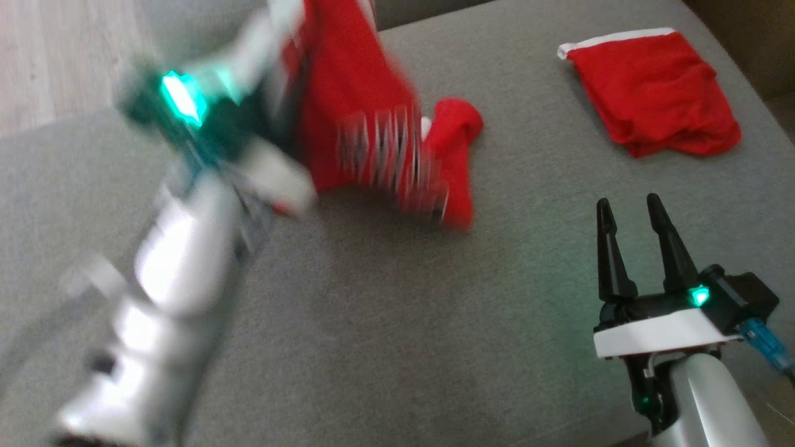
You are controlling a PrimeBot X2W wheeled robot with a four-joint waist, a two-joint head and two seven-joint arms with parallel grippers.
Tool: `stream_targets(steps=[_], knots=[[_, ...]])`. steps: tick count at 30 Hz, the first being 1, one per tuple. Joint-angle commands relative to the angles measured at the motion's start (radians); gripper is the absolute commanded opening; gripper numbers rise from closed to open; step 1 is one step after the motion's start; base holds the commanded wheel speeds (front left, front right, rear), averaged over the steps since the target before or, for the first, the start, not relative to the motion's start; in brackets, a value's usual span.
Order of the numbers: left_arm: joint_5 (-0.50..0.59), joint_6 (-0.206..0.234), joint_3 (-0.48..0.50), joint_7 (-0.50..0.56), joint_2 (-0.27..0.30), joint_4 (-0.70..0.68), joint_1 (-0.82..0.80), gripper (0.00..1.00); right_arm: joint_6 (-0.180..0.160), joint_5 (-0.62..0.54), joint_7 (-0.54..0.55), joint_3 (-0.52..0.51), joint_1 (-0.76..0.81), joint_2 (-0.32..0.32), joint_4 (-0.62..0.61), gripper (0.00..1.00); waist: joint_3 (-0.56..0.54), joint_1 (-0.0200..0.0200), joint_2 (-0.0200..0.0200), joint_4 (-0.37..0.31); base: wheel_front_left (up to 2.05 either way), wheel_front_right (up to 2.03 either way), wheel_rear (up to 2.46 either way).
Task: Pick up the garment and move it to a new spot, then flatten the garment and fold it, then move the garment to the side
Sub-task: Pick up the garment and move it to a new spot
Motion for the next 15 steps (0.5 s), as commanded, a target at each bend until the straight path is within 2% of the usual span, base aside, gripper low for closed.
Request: stream_targets(steps=[1,3,4,5,6,7,15], knots=[[0.000,0.009,-0.008,-0.015,0.006,-0.005,0.069,0.00,0.007,0.003,-0.004,0.019,-0.019,0.008,-0.036,1.00,0.029,-0.0002,0.0000,0.016,0.00,0.00,0.00],[-0.001,0.015,-0.044,-0.023,-0.025,0.028,0.168,0.00,0.007,0.003,-0.004,0.023,-0.020,0.009,-0.031,1.00,0.044,-0.0002,0.0000,0.029,0.00,0.00,0.00],[-0.004,0.018,-0.058,-0.025,-0.037,0.045,0.215,0.09,0.007,0.002,-0.004,0.025,-0.021,0.009,-0.028,1.00,0.049,-0.0002,0.0000,0.036,0.00,0.00,0.00],[-0.006,0.023,-0.073,-0.027,-0.048,0.057,0.259,0.33,0.007,0.002,-0.004,0.024,-0.021,0.010,-0.025,1.00,0.053,-0.0002,0.0000,0.046,0.00,0.00,0.00],[-0.006,0.023,-0.073,-0.027,-0.048,0.057,0.259,0.33,0.007,0.002,-0.004,0.024,-0.021,0.010,-0.025,1.00,0.053,-0.0002,0.0000,0.046,0.00,0.00,0.00],[-0.009,0.029,-0.084,-0.028,-0.057,0.068,0.299,1.00,0.007,0.001,-0.004,0.022,-0.022,0.010,-0.023,1.00,0.055,-0.0002,0.0000,0.056,0.00,0.00,0.00],[-0.065,0.118,-0.045,-0.029,-0.091,-0.067,0.530,1.00,0.007,-0.007,-0.004,-0.014,0.013,-0.001,0.012,1.00,-0.016,-0.0002,0.0000,0.203,0.00,0.00,0.00]])
